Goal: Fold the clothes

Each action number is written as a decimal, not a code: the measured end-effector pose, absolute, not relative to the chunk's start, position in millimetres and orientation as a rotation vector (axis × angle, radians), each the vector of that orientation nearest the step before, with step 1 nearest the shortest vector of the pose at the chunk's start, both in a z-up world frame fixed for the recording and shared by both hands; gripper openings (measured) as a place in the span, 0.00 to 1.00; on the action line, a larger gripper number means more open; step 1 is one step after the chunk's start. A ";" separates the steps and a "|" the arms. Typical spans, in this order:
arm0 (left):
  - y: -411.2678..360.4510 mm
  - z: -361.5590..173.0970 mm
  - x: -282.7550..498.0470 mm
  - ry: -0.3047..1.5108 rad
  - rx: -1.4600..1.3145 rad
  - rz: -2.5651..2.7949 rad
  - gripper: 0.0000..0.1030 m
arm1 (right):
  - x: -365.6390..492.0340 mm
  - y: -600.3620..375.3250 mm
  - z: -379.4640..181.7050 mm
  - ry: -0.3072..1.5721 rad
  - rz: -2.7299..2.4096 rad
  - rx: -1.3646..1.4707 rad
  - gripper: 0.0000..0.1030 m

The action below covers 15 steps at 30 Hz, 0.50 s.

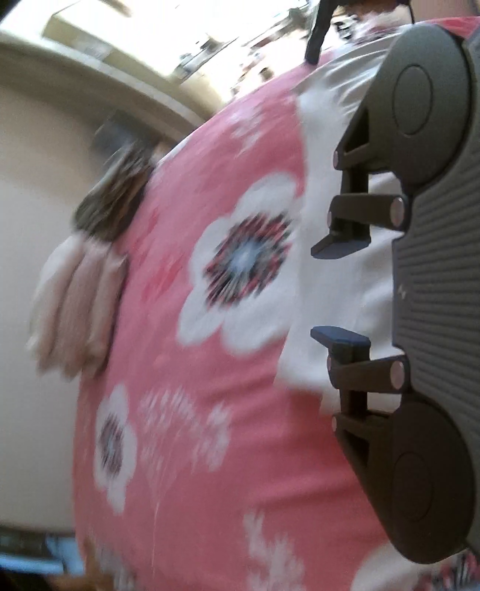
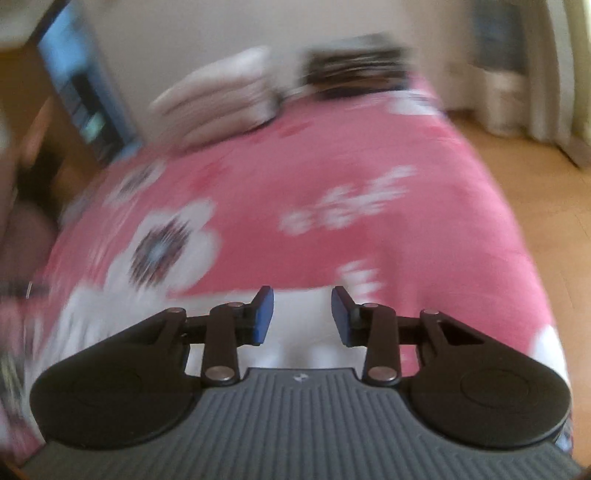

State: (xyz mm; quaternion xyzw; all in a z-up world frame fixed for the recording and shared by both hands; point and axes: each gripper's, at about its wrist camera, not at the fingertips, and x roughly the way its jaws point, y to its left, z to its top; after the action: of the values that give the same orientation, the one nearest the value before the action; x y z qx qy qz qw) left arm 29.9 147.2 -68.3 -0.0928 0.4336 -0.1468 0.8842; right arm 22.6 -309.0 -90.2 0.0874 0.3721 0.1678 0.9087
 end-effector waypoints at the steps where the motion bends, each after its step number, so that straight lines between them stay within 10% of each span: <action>1: 138.5 -77.1 33.7 0.930 -0.164 -0.309 0.40 | 23.8 -294.8 -93.5 0.780 0.381 0.140 0.31; 6: 168.3 -106.8 47.8 0.970 -0.249 -0.189 0.17 | 49.3 -305.3 -129.1 0.851 0.263 0.090 0.13; 11: 192.8 -79.6 33.2 0.926 -0.311 -0.153 0.44 | 52.9 -362.9 -120.7 0.817 0.010 0.177 0.11; 15: 199.7 -53.2 15.8 0.883 -0.287 -0.148 0.44 | 35.5 -370.7 -109.8 0.792 -0.018 0.222 0.11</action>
State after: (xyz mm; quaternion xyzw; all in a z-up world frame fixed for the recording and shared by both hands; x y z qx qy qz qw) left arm 15.8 199.7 -53.2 -0.1381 0.4252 -0.0711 0.8917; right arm 35.5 -370.7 -109.8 0.1078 0.3848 -0.0086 0.9166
